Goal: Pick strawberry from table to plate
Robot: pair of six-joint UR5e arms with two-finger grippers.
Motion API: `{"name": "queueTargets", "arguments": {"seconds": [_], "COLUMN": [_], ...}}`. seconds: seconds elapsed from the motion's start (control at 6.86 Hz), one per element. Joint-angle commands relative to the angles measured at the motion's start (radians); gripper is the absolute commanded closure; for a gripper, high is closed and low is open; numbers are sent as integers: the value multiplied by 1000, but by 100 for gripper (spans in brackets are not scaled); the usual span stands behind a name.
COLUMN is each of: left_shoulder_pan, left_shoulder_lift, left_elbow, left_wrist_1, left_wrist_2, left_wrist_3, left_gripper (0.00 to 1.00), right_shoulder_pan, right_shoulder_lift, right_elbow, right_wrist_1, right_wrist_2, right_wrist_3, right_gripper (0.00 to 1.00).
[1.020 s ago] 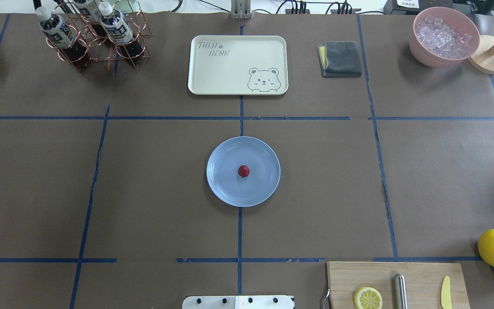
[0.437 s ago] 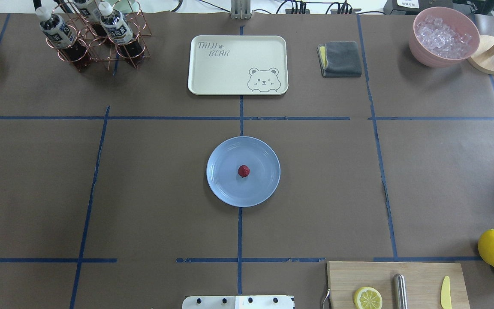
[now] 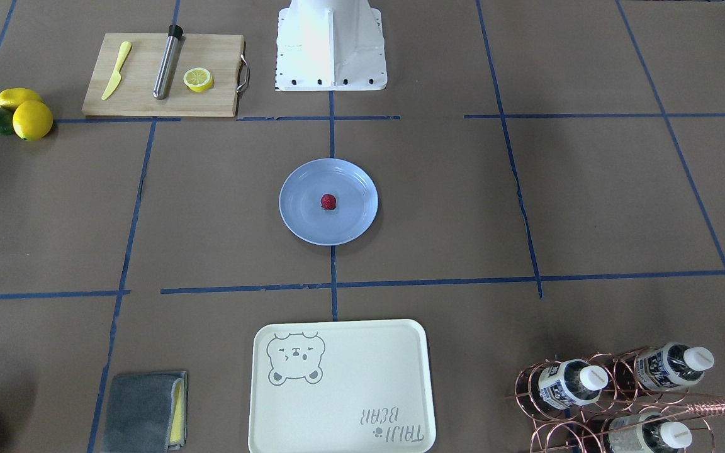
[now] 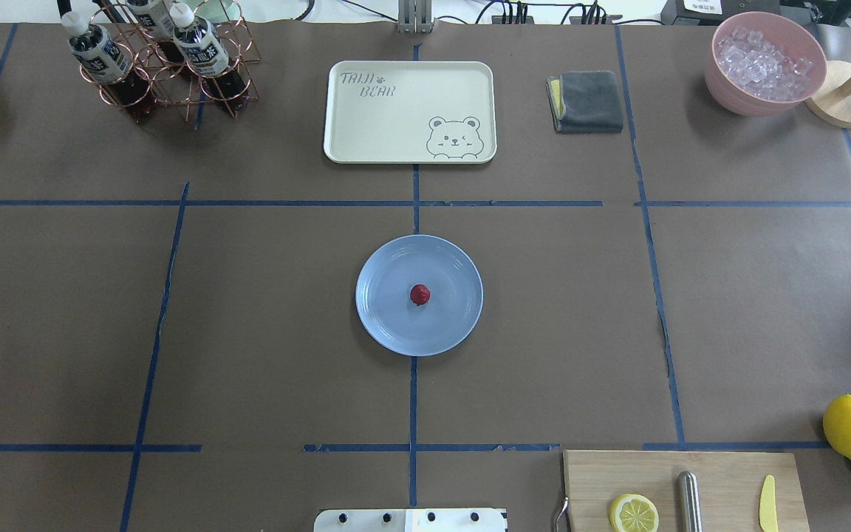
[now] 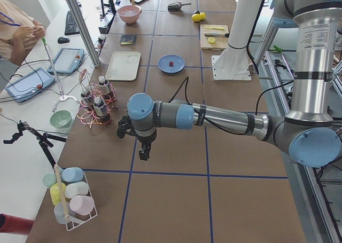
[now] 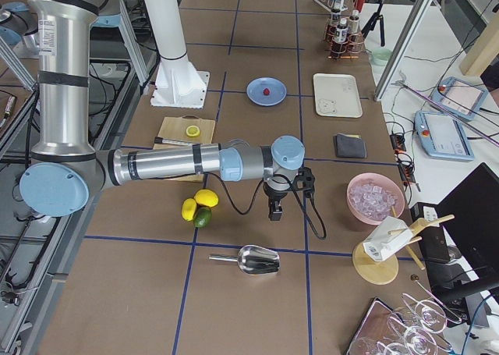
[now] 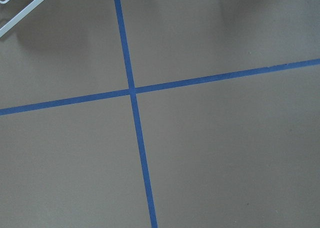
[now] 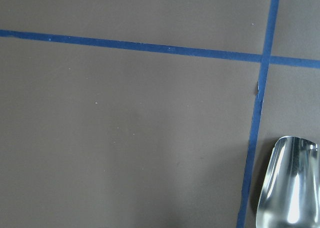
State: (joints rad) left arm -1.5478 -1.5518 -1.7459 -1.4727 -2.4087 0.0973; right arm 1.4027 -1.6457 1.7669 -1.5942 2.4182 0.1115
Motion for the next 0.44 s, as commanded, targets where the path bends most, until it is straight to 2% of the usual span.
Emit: {"name": "queueTargets", "arguments": {"seconds": [0.0,0.29], "left_shoulder_pan": [0,-3], "left_shoulder_lift": [2,10], "left_elbow": [49,42], "left_wrist_1": [-6,-17], "left_wrist_2": [-1,0], "left_wrist_3": [1,2], "left_gripper": [0,0], "right_shoulder_pan": [22,24], "right_shoulder_lift": [-5,-6], "right_elbow": [0,-3], "right_wrist_1": [7,7], "right_wrist_2": [2,2], "right_wrist_3": [53,53], "right_gripper": [0,0]}}
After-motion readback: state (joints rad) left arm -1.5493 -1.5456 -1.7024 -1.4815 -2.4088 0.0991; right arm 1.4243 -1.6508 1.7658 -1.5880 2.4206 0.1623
